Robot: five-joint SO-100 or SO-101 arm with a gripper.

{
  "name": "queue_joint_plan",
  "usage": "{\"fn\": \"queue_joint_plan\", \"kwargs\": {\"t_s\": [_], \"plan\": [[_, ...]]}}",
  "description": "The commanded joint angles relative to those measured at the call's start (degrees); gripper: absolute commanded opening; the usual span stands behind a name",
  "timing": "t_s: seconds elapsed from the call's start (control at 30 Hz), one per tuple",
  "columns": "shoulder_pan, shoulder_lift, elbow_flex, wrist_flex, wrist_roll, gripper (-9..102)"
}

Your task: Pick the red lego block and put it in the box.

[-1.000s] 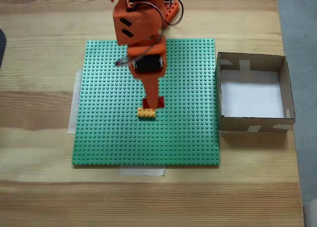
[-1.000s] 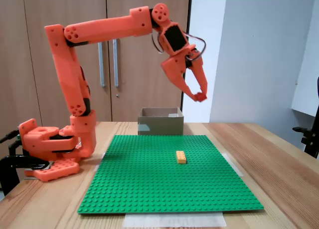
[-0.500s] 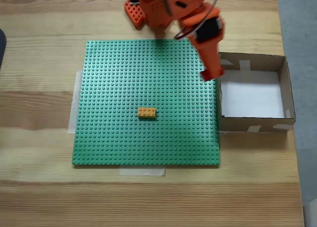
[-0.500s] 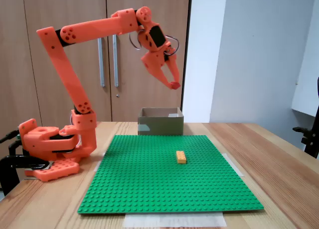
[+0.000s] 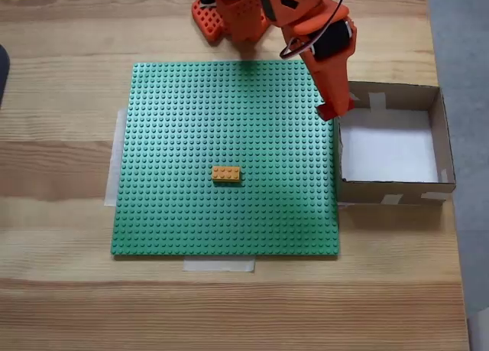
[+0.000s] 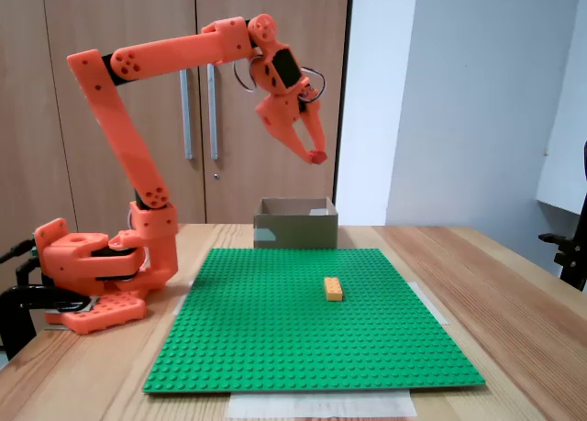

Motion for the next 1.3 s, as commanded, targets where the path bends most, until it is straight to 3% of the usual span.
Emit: {"fn": "queue_joint_plan", "kwargs": {"t_s": [0.0, 0.9, 1.27], "plan": [[-2.7, 2.4, -0.5, -0.2, -1.2, -1], [-11.5, -12.5, -6.1, -4.7, 4.7, -1], [-15.6, -27.0, -18.5, 0.5, 5.5, -1]]}}
